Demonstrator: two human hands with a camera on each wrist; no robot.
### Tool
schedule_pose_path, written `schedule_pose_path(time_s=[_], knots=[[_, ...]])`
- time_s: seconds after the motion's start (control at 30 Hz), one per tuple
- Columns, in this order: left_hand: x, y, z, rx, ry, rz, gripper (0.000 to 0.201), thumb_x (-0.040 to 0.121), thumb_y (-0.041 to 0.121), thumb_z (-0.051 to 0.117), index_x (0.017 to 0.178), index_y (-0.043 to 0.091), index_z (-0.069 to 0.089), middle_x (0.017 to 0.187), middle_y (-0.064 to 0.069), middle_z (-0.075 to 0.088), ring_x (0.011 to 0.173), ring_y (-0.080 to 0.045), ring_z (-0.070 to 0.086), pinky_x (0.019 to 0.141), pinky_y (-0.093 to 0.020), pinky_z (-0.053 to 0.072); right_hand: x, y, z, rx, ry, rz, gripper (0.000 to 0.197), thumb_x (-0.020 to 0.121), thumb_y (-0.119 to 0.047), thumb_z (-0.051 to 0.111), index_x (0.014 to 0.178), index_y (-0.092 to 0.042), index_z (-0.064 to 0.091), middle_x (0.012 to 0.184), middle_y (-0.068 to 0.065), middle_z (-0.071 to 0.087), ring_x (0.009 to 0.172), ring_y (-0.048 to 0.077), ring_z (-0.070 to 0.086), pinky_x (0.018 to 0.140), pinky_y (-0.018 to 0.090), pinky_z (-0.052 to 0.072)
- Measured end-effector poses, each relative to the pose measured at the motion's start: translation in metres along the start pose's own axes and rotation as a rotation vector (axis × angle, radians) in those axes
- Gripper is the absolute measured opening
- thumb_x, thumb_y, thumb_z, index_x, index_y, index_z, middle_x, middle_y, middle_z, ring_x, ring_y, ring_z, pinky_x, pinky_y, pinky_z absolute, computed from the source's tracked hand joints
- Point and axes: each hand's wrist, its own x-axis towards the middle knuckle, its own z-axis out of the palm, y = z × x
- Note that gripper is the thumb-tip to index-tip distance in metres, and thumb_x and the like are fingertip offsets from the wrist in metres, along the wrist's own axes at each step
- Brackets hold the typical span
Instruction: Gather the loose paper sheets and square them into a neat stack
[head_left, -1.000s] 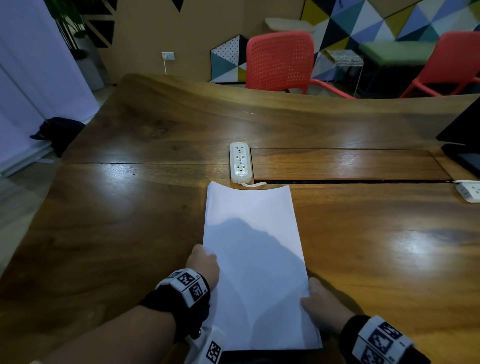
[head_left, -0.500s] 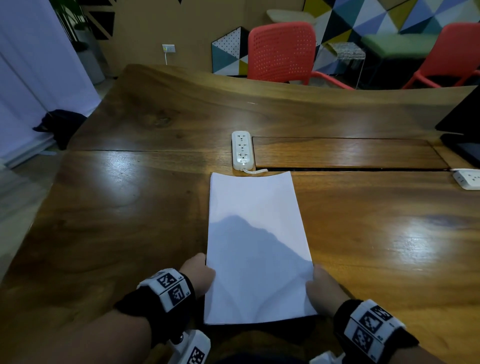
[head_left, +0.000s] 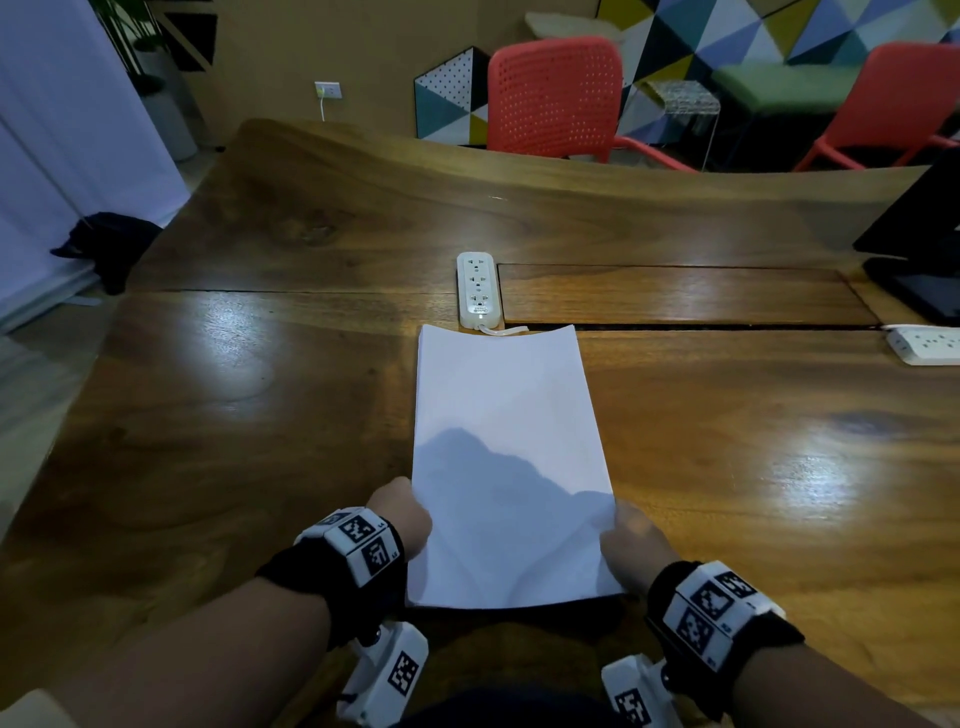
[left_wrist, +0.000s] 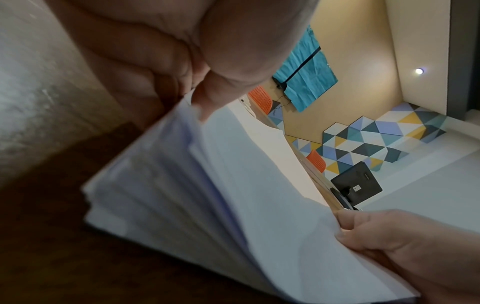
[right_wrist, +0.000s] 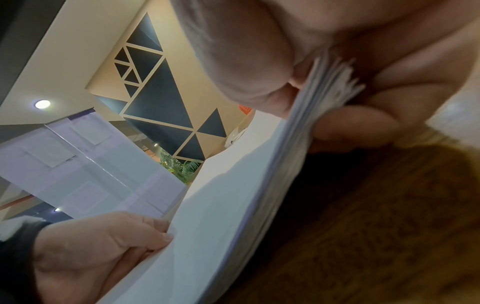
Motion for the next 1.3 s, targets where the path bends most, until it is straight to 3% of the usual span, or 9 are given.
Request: schedule_pose_path(time_s=[0.1,0.27,0.37,0.5,0.67,0.77,0.9,1.13,1.3], knots=[[0.0,-0.001,0.0,-0.002,0.0,0.004,0.026,0.088,0.007,0.04,0.111,0.004,0.051,0.119,-0.017,0.056,0.105,-0.031,0.056,0.093,-0.039,0.048,-0.003,0.002,-0.001,-0.007,0.007,-0.006,0.031,0.089,-0.004,0.036,0.115,-0.016,0.05,0.11,0.012,0.058,0.088,0.023,0.051,0.07,0.029,0.039],[-0.006,-0.006,-0.004,-0.082,-0.016,0.001,0.022,0.085,0.014,0.044,0.104,0.008,0.053,0.11,-0.013,0.059,0.095,-0.026,0.058,0.088,-0.04,0.051,-0.008,0.009,-0.008,-0.053,0.008,-0.037,0.037,0.091,-0.013,0.042,0.128,-0.016,0.047,0.111,0.007,0.056,0.093,0.022,0.051,0.075,0.031,0.042],[-0.013,-0.011,-0.007,-0.038,-0.046,-0.004,0.027,0.082,0.02,0.052,0.108,0.011,0.052,0.104,-0.006,0.058,0.093,-0.022,0.059,0.083,-0.035,0.053,-0.011,0.017,-0.014,-0.068,-0.002,-0.038,0.044,0.09,-0.012,0.044,0.135,-0.014,0.043,0.127,0.01,0.055,0.101,0.022,0.051,0.079,0.033,0.049],[-0.026,-0.021,-0.011,0.151,-0.066,0.016,0.036,0.081,0.027,0.057,0.114,0.014,0.052,0.104,-0.003,0.056,0.096,-0.017,0.057,0.08,-0.029,0.051,-0.019,0.027,-0.018,-0.083,0.019,-0.054,0.051,0.087,-0.012,0.053,0.136,-0.013,0.041,0.118,0.01,0.06,0.098,0.022,0.056,0.076,0.036,0.053],[-0.044,-0.027,-0.007,0.364,-0.11,0.078,0.023,0.084,0.036,0.052,0.093,0.016,0.059,0.092,-0.001,0.06,0.085,-0.014,0.059,0.067,-0.023,0.046,-0.032,0.028,-0.016,-0.212,0.041,-0.115,0.051,0.091,-0.018,0.048,0.14,-0.016,0.035,0.119,0.006,0.056,0.105,0.022,0.055,0.086,0.034,0.049],[-0.048,-0.026,0.0,0.404,-0.114,0.098,0.023,0.088,0.034,0.044,0.079,0.016,0.055,0.076,0.002,0.053,0.07,-0.011,0.052,0.055,-0.02,0.037,-0.042,0.023,-0.011,-0.282,-0.032,-0.182,0.043,0.095,-0.015,0.038,0.137,-0.018,0.032,0.112,0.004,0.053,0.096,0.019,0.052,0.077,0.025,0.04],[-0.046,-0.019,0.007,0.429,-0.103,0.072,0.021,0.091,0.027,0.038,0.082,0.013,0.051,0.082,-0.002,0.054,0.078,-0.015,0.053,0.065,-0.023,0.039,-0.041,0.022,-0.005,-0.335,-0.056,-0.203,0.05,0.095,-0.016,0.033,0.144,-0.016,0.021,0.118,0.01,0.057,0.102,0.022,0.053,0.084,0.027,0.04],[-0.051,-0.011,0.007,0.488,-0.124,0.087,0.027,0.093,0.023,0.035,0.101,0.009,0.056,0.09,-0.005,0.051,0.087,-0.018,0.055,0.07,-0.023,0.038,-0.039,0.022,-0.005,-0.391,-0.045,-0.234,0.044,0.095,-0.015,0.033,0.139,-0.013,0.028,0.122,0.011,0.057,0.11,0.023,0.053,0.089,0.027,0.039],[-0.047,-0.014,0.005,0.398,-0.155,0.06,0.024,0.09,0.027,0.037,0.088,0.012,0.055,0.089,-0.003,0.052,0.088,-0.017,0.056,0.071,-0.025,0.042,-0.027,0.023,-0.006,-0.42,-0.001,-0.225,0.037,0.094,-0.014,0.038,0.131,-0.012,0.041,0.121,0.01,0.061,0.111,0.025,0.057,0.089,0.028,0.042]])
